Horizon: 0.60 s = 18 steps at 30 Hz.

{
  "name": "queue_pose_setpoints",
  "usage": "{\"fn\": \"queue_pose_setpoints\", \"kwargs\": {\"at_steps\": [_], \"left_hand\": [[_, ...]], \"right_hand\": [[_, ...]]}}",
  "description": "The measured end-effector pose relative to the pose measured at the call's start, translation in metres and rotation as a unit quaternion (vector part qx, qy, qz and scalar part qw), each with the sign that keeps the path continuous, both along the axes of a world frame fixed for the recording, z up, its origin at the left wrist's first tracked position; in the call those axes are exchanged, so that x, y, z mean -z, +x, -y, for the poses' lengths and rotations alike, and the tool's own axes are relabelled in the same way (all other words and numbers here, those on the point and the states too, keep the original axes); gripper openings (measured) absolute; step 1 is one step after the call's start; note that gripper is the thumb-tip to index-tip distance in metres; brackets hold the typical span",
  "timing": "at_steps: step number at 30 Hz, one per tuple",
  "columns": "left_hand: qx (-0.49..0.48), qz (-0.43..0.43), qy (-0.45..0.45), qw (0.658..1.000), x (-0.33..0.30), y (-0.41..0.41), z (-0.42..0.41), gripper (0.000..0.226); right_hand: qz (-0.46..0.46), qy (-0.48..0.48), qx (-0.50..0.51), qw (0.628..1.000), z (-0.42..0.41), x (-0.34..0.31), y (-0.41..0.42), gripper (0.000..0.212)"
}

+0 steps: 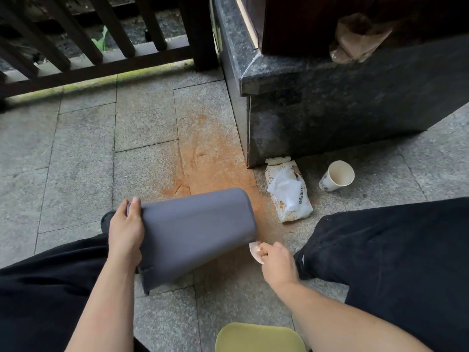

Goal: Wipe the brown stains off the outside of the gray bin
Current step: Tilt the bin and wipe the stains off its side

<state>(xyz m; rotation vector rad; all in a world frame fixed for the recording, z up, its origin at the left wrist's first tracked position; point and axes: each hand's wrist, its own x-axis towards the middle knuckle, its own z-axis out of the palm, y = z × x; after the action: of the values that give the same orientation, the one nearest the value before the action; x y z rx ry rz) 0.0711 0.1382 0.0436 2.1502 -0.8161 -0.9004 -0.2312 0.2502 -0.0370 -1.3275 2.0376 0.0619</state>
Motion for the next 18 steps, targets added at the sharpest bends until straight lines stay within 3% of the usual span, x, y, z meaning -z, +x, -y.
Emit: {"fn": "queue_pose_setpoints", "kwargs": {"at_steps": [3, 7, 10, 12, 15, 18], "left_hand": [[-0.02, 0.035, -0.035, 0.999, -0.003, -0.008, -0.008, 0.066], [0.012, 0.077, -0.049, 0.996, 0.004, -0.026, -0.029, 0.076], [0.016, 0.058, -0.04, 0.997, 0.011, -0.028, -0.031, 0.081], [0.034, 0.038, -0.035, 0.998, 0.016, -0.026, -0.029, 0.084], [0.054, 0.033, -0.032, 0.998, 0.021, -0.03, -0.03, 0.085], [0.066, 0.076, -0.043, 0.994, 0.023, -0.039, -0.035, 0.078]], "right_hand": [[0.014, 0.013, 0.138, 0.99, 0.009, -0.002, -0.008, 0.022], [0.143, -0.04, 0.31, 0.939, 0.048, -0.008, -0.016, 0.025], [0.337, -0.079, 0.427, 0.835, 0.083, -0.016, -0.015, 0.024], [0.415, -0.089, 0.473, 0.772, 0.101, -0.02, -0.019, 0.02], [0.415, -0.091, 0.463, 0.778, 0.123, -0.016, -0.026, 0.025], [0.32, -0.128, 0.393, 0.853, 0.147, -0.012, -0.033, 0.037]]}}
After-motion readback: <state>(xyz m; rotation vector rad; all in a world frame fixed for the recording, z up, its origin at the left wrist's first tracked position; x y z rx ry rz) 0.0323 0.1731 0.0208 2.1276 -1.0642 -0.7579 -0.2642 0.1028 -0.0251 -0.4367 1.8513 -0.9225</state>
